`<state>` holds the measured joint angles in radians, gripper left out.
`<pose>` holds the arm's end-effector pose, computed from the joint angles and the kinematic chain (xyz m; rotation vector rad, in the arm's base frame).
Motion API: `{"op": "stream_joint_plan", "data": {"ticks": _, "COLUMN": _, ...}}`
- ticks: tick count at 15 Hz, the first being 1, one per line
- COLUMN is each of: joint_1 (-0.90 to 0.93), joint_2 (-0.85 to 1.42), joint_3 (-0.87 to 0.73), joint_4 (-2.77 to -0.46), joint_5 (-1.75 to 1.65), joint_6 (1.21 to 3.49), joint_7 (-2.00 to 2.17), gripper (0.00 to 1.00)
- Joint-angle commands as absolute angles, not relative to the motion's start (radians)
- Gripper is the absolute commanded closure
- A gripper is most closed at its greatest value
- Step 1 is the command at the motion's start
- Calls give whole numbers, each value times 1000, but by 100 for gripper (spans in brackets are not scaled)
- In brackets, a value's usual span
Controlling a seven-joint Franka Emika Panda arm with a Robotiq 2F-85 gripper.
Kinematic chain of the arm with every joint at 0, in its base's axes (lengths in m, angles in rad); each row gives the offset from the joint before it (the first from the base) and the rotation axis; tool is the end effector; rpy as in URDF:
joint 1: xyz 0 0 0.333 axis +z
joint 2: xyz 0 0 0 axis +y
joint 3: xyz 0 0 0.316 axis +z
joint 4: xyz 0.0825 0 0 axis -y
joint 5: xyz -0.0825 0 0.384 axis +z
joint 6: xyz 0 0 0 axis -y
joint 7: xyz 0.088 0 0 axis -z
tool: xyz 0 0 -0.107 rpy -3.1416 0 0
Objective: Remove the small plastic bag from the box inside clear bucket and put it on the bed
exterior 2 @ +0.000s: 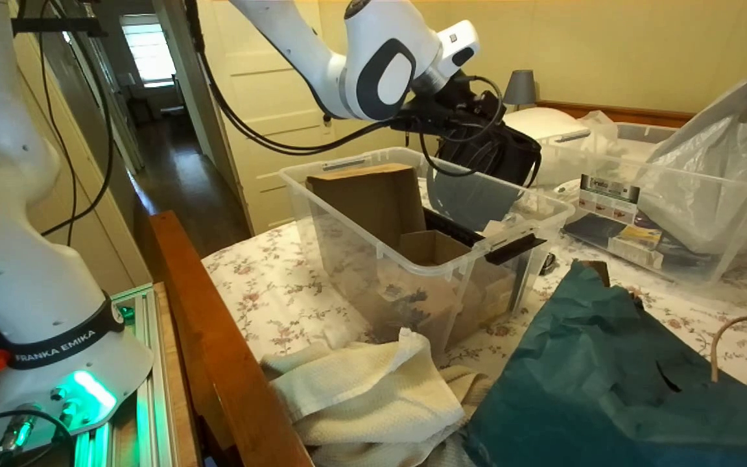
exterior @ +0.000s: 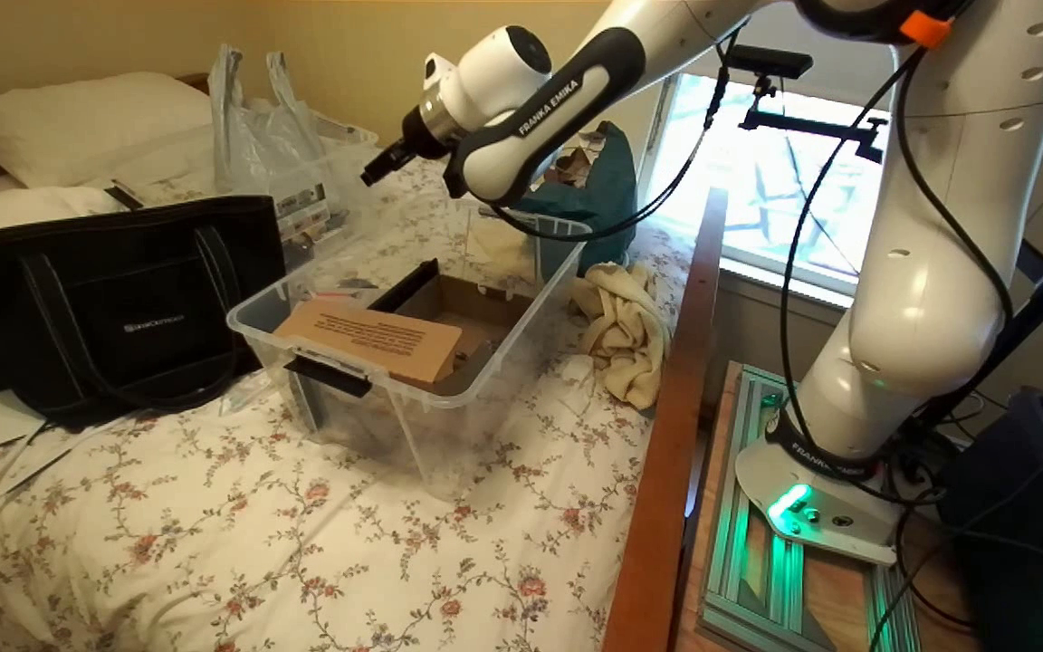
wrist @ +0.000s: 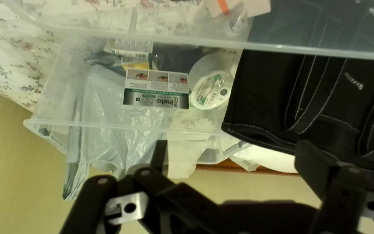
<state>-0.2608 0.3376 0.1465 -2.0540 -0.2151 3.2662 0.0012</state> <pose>0.6389 -0.0592 0.3796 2.7761 0.1105 1.2997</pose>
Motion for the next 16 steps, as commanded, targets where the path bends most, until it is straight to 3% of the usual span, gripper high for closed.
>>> {"op": "stream_joint_plan", "data": {"ticks": 1, "joint_1": -432, "joint_2": 232, "joint_3": 340, "joint_4": -2189, "joint_5": -231, "joint_6": 3158, "joint_7": -62, "gripper": 0}}
{"op": "stream_joint_plan", "data": {"ticks": 4, "joint_1": -534, "joint_2": 190, "joint_3": 450, "joint_4": -2239, "joint_5": -202, "joint_6": 3058, "joint_7": -158, "gripper": 0}}
{"op": "stream_joint_plan", "data": {"ticks": 9, "joint_1": -588, "joint_2": 130, "joint_3": 474, "joint_4": -2278, "joint_5": -195, "joint_6": 2927, "joint_7": -281, "gripper": 0}}
{"op": "stream_joint_plan", "data": {"ticks": 16, "joint_1": -595, "joint_2": 166, "joint_3": 487, "joint_4": -2251, "joint_5": -172, "joint_6": 2932, "joint_7": -310, "gripper": 0}}
